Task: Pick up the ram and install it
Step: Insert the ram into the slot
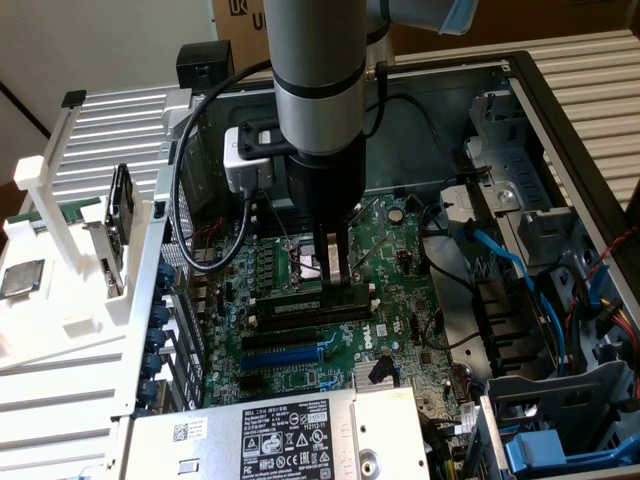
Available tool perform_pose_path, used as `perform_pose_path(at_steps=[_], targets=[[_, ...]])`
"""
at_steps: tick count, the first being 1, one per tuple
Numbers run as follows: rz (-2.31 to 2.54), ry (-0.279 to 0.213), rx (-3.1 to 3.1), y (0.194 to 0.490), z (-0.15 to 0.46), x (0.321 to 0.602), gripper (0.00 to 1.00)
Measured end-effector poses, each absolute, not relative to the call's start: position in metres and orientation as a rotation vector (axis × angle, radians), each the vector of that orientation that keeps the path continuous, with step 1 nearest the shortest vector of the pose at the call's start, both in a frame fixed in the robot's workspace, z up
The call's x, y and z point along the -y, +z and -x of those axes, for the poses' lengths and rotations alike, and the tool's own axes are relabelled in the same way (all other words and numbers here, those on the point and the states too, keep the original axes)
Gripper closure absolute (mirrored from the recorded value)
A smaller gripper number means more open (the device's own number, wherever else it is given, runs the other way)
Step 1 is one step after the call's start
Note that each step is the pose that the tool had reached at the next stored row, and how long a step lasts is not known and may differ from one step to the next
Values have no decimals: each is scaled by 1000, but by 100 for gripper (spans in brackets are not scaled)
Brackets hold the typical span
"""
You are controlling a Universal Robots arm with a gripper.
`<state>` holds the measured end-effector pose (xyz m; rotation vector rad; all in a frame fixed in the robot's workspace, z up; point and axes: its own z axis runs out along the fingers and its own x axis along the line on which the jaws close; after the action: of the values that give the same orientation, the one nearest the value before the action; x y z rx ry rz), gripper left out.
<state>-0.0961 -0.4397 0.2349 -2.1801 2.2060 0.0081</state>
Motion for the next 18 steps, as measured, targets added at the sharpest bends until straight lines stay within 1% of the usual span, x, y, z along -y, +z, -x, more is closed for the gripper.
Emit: perform_pose_path(at_steps=[18], targets=[[2175,19,-2201,233,97,442,88]])
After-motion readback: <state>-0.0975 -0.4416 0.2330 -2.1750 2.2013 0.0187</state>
